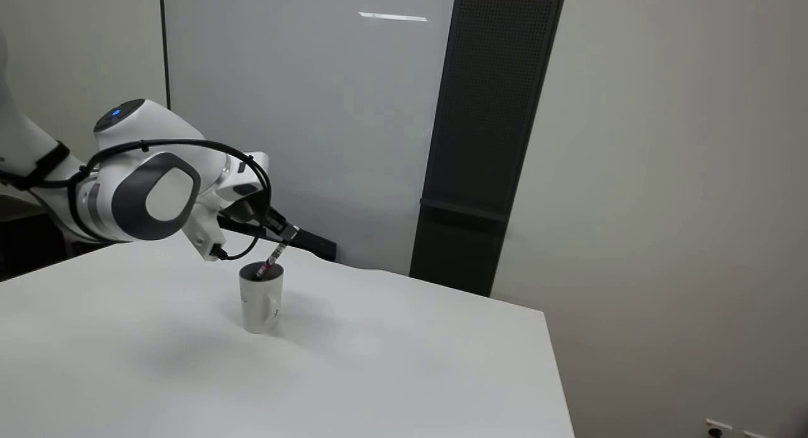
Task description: Put the pen in the mug
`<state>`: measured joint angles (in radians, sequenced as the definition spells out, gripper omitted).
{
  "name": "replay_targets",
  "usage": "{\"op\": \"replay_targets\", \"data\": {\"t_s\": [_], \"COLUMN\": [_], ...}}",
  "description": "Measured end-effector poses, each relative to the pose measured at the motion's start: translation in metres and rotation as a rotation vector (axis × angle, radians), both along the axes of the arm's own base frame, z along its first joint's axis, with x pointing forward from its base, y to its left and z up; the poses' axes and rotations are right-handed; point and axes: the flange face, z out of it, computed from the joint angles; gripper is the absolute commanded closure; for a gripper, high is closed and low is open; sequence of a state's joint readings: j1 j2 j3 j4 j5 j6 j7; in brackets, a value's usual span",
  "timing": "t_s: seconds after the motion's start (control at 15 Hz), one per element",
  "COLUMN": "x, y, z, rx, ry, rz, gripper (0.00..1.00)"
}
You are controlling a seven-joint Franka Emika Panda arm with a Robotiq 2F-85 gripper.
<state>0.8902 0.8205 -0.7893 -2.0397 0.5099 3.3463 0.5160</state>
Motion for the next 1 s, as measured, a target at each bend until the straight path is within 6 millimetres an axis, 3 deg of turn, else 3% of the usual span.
{"op": "replay_targets", "data": {"t_s": [0.27,0.6,1.0], "x": [-0.001,0.004,0.006], "y": [0.005,0.002,-0.018], "z": [-0.003,0.010,0.084], "rx": [-0.007,-0.015,0.026], "ry": [0.047,0.113,0.302], "rz": [0.007,0.032,0.235], "gripper": [0.05,0.00,0.00]}}
